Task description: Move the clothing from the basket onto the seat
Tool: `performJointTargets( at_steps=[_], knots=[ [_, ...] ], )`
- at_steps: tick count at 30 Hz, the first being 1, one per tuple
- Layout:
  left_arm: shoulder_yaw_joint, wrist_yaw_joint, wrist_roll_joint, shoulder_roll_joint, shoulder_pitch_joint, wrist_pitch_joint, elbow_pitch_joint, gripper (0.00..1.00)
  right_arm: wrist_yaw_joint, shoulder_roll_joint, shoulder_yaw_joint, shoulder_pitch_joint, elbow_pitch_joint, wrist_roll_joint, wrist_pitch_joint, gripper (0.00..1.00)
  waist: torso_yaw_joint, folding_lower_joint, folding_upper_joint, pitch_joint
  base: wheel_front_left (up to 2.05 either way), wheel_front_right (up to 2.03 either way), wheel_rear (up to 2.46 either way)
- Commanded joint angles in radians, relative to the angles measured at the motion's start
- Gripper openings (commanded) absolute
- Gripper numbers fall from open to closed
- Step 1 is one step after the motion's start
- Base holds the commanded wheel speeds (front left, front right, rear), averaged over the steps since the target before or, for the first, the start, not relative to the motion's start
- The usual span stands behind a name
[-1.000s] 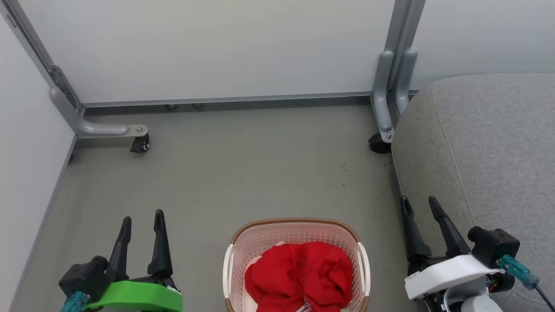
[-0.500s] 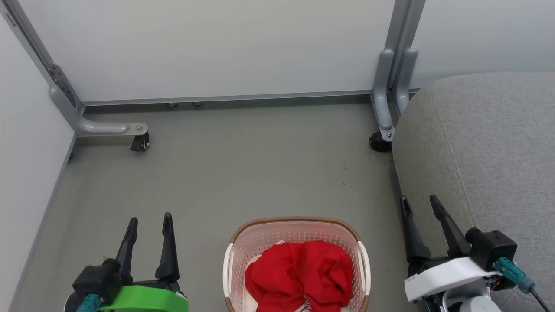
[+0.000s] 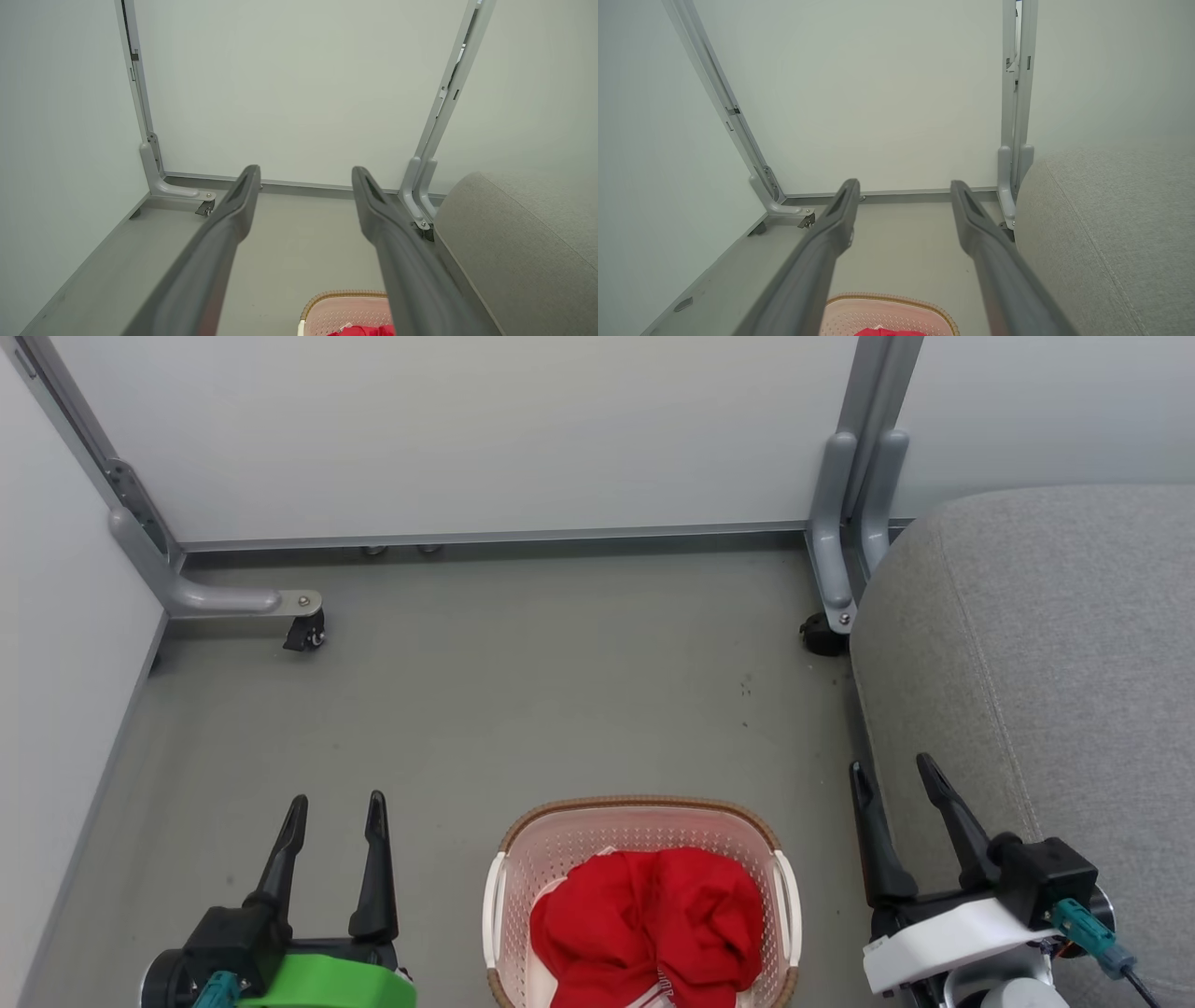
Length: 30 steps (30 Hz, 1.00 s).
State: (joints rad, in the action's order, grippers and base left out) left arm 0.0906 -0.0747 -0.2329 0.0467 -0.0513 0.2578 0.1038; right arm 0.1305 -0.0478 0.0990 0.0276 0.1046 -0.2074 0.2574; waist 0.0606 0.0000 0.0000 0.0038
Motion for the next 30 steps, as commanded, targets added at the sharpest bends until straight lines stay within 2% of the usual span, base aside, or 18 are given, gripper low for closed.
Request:
performJointTargets(
  at_steps=[1, 20, 30],
  knots=[
    [0.000, 0.000, 0.022, 0.007, -0.015, 0.011, -0.003, 1.00, 0.000, -0.005, 0.004, 0.011, -0.006, 0.021, 0.011, 1.00, 0.002, 0.0000, 0.0000, 0.001, 0.00, 0.00, 0.00],
    [0.002, -0.010, 0.033, 0.007, -0.020, 0.007, 0.000, 1.00, 0.000, -0.005, 0.015, 0.014, -0.008, 0.013, 0.009, 1.00, 0.001, 0.0000, 0.0000, 0.004, 0.00, 0.00, 0.00],
    [0.028, -0.032, 0.078, 0.007, -0.014, 0.007, -0.018, 1.00, 0.000, -0.004, 0.008, 0.015, -0.030, 0.008, 0.009, 1.00, -0.001, 0.0000, 0.0000, 0.025, 0.00, 0.00, 0.00]
  ],
)
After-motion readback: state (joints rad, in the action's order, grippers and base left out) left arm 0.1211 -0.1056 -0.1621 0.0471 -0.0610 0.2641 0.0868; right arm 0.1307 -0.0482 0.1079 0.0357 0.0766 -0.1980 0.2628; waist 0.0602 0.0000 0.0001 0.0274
